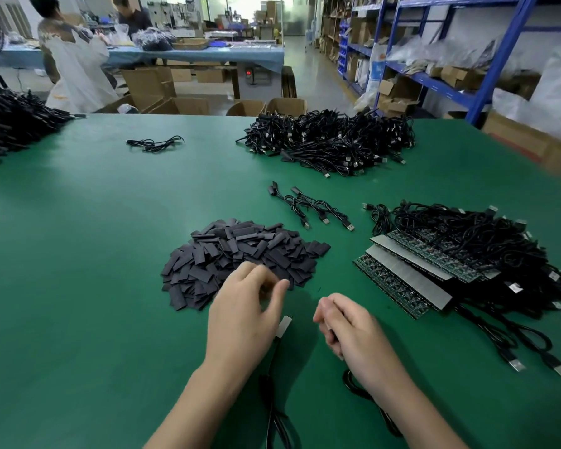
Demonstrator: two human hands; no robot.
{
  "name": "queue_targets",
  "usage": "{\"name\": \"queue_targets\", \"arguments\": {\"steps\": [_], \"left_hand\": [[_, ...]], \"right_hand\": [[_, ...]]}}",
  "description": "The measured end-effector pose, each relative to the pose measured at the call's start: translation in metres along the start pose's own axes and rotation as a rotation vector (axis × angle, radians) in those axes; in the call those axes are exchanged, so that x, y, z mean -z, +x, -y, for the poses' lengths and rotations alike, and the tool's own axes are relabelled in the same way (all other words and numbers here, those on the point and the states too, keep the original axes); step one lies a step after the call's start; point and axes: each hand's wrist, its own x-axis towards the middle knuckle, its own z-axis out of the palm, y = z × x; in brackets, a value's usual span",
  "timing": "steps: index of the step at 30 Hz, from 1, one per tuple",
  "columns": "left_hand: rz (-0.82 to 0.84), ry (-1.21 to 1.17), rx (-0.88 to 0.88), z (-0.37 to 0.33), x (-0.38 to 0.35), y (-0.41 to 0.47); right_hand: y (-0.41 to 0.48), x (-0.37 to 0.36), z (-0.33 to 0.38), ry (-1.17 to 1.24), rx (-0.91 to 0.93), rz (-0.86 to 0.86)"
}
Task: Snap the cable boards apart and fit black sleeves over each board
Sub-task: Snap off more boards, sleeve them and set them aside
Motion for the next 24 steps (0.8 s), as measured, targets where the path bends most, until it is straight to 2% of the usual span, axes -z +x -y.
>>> {"name": "queue_targets", "arguments": {"steps": [6,10,12,17,21,24], "left_hand": [[0.149,0.182,-0.085,-0.012,-0.034,0.042],[0.190,0.429,-0.083,-0.017,-0.054,0.063],[0.204,0.472,-0.074,-0.017,-0.058,0.068],[0.231,0.366,-0.047,-0.013,-0.058,0.074],[0.257,0.328,-0.099,-0.013,-0.051,0.074],[0.173,0.244,-0.123,-0.011,-0.040,0.063]], "right_hand": [[-0.001,0.001,-0.005,-0.143,0.078,0.057],[0.000,0.001,-0.003,-0.134,0.094,0.055],[0.000,0.002,-0.003,-0.128,0.111,0.052],[-0.001,0.004,-0.004,-0.145,0.170,0.043],[-0.001,0.003,-0.005,-0.131,0.173,-0.019],[0.002,0.005,-0.003,0.086,0.074,-0.086]]}}
